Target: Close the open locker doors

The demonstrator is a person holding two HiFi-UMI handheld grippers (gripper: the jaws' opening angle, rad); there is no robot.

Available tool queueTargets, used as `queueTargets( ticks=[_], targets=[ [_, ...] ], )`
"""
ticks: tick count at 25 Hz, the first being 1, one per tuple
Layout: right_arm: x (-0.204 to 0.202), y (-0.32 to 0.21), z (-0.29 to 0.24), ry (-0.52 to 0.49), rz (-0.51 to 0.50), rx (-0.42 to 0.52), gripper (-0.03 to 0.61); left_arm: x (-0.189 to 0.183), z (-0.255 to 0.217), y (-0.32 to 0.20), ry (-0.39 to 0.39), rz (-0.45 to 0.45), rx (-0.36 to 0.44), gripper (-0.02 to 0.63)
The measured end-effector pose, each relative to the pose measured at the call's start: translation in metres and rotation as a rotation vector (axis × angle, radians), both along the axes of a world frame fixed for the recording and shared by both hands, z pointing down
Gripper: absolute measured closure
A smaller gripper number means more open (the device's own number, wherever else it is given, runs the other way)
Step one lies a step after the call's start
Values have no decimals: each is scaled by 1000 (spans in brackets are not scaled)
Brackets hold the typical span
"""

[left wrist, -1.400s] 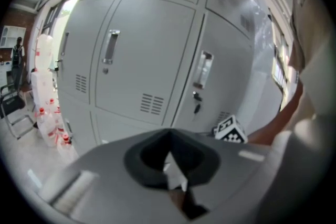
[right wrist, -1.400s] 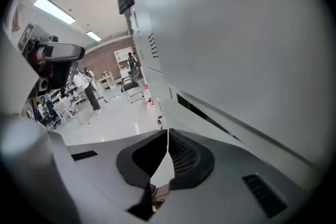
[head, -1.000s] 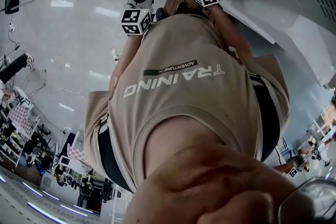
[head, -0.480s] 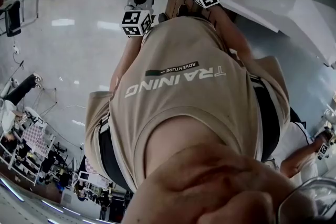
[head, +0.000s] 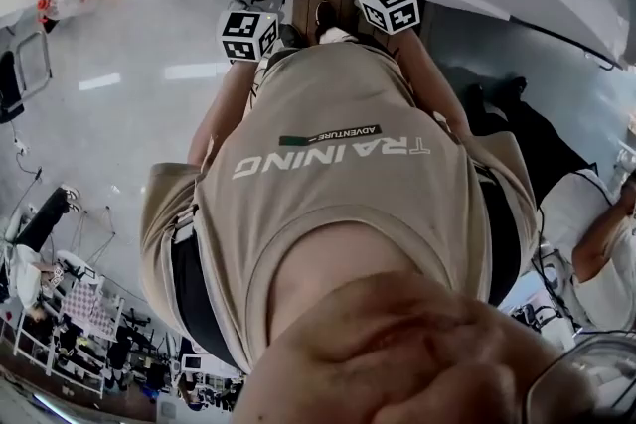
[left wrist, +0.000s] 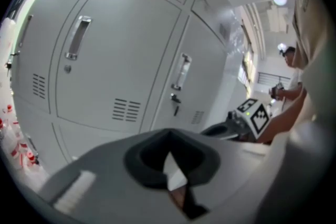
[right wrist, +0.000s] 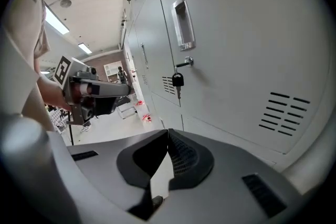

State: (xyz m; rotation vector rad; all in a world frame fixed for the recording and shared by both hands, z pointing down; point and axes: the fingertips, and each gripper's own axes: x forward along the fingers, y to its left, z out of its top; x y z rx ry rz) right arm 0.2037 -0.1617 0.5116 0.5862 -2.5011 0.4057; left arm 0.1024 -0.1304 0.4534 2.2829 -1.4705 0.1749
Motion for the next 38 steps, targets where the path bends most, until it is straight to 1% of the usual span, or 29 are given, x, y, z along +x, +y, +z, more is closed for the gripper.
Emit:
queueTargets(
  ticks=[4, 7, 9, 11, 14, 17, 20, 23, 27, 30, 32, 38],
  targets=[
    [8, 29, -11, 6, -3, 5, 565, 20, 8, 4, 14, 77, 5, 614],
    [15, 47, -25, -59, 13, -35, 565, 42, 15, 9, 20, 126, 3, 614],
    [19, 54, -34, -87, 21, -43, 565, 57, 12, 13, 18, 151, 11, 614],
    [20, 58, -43, -101, 12, -24, 565, 70, 8, 20, 9, 166, 22, 614],
    [22, 53, -58, -101, 9, 58, 565, 83, 3, 26, -18, 170, 33, 614],
    [26, 45, -74, -100, -1, 121, 565, 87, -1, 28, -39, 141, 32, 614],
    [29, 40, -100, -157, -9, 147, 565, 84, -18, 26, -57, 100, 55, 614],
    [39, 29, -132, -246, 21, 169, 565, 84, -48, 14, -85, 65, 118, 614],
    [44, 18, -166, -294, 11, 253, 565, 76, -101, -3, -96, -9, 226, 614],
    [45, 19, -189, -357, -22, 249, 565, 74, -136, -3, -78, -37, 276, 614],
    [45, 23, -200, -391, -36, 242, 565, 73, -149, 2, -80, -52, 293, 614],
    [44, 27, -219, -401, -83, 273, 565, 60, -153, 14, -168, -110, 307, 614]
  ],
)
